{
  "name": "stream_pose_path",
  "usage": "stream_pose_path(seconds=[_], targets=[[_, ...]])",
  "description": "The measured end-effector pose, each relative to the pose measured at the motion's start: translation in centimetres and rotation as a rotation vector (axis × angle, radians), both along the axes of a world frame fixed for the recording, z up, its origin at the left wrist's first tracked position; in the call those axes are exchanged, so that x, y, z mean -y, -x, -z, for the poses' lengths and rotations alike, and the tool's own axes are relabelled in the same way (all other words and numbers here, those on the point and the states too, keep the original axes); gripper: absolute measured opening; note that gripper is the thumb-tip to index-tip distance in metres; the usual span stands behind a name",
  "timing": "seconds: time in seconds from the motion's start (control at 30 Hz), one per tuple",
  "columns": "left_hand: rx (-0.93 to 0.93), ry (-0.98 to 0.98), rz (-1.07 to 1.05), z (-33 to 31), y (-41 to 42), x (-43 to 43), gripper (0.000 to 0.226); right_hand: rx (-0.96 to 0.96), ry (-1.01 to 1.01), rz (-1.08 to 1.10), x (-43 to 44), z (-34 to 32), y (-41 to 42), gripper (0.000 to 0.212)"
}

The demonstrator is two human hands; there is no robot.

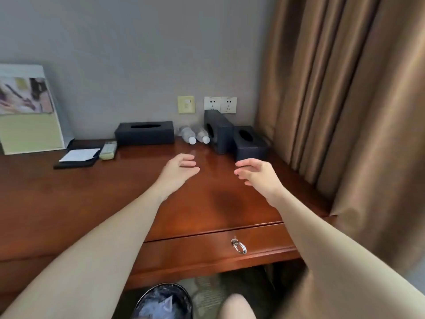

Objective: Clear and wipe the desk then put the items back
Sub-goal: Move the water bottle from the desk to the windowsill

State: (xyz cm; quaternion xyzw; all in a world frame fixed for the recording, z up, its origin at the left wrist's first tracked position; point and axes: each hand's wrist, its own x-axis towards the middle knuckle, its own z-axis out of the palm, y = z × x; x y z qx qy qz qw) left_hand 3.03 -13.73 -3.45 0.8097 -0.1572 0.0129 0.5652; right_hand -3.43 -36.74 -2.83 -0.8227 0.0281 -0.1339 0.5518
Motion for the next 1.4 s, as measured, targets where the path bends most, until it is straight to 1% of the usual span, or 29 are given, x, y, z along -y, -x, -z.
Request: stream_pose_path(seconds=[0.2,0.27,0.37,0.43,0.5,0.6,0.63,0.7,0.8,0.87,0.93,1.0,1.07,1.13,1.2,1.27,1.4], targets=[[-0.111,0.034,-0.101,4.5,-4.6,-3.0,0.039,-0.115,-0.025,-0.037,-2.5,4.5,-5.0,0.020],[-0.140,0.131,-0.149,5.3,-6.5,-3.5,0.038,-0.129,-0.031,-0.041,-3.3,5.5,-6.9,0.020],[-0.164,0.382,-0.208,5.5,-9.7,-3.7,0.038,-0.116,-0.047,-0.032,-4.4,6.0,-10.7,0.018],[-0.152,0.492,-0.236,5.4,-12.0,-3.4,0.037,-0.104,-0.040,-0.043,-5.3,6.0,-13.6,0.018],[-0.123,0.542,-0.225,5.3,-14.3,-2.7,0.035,-0.083,-0.031,-0.043,-6.2,6.2,-16.8,0.017],[-0.068,0.552,-0.187,5.7,-17.9,-2.1,0.034,-0.022,0.021,0.020,-7.8,6.8,-21.9,0.015],[-0.024,0.522,-0.190,5.9,-19.2,-2.2,0.032,0.001,0.055,0.056,-8.3,6.9,-23.4,0.015],[0.085,0.365,-0.203,6.1,-22.2,-2.4,0.026,0.028,0.145,0.134,-9.0,7.0,-26.3,0.016],[0.201,0.053,-0.168,6.3,-26.0,-2.6,0.020,0.068,0.318,0.157,-9.4,7.1,-30.3,0.032],[0.224,-0.046,-0.136,6.4,-27.8,-2.4,0.020,0.080,0.436,0.145,-9.7,7.1,-32.7,0.041],[0.225,-0.061,-0.140,6.5,-29.1,-2.4,0.022,0.086,0.518,0.160,-9.9,6.9,-34.7,0.046],[0.255,-0.104,-0.162,6.6,-30.2,-2.5,0.022,0.097,0.578,0.173,-10.1,6.7,-36.1,0.046],[0.283,-0.151,-0.180,6.7,-31.2,-2.7,0.023,0.105,0.618,0.176,-10.3,6.8,-37.0,0.040],[0.288,-0.159,-0.187,6.7,-31.8,-2.8,0.025,0.117,0.634,0.182,-10.4,6.9,-37.5,0.033],[0.284,-0.145,-0.193,6.8,-32.2,-2.9,0.028,0.134,0.629,0.188,-10.3,6.9,-37.5,0.028],[0.283,-0.141,-0.199,6.9,-32.1,-3.0,0.032,0.167,0.605,0.197,-10.1,6.7,-37.1,0.028],[0.301,-0.207,-0.197,7.1,-31.6,-3.1,0.041,0.267,0.495,0.240,-9.5,6.0,-35.1,0.026]])
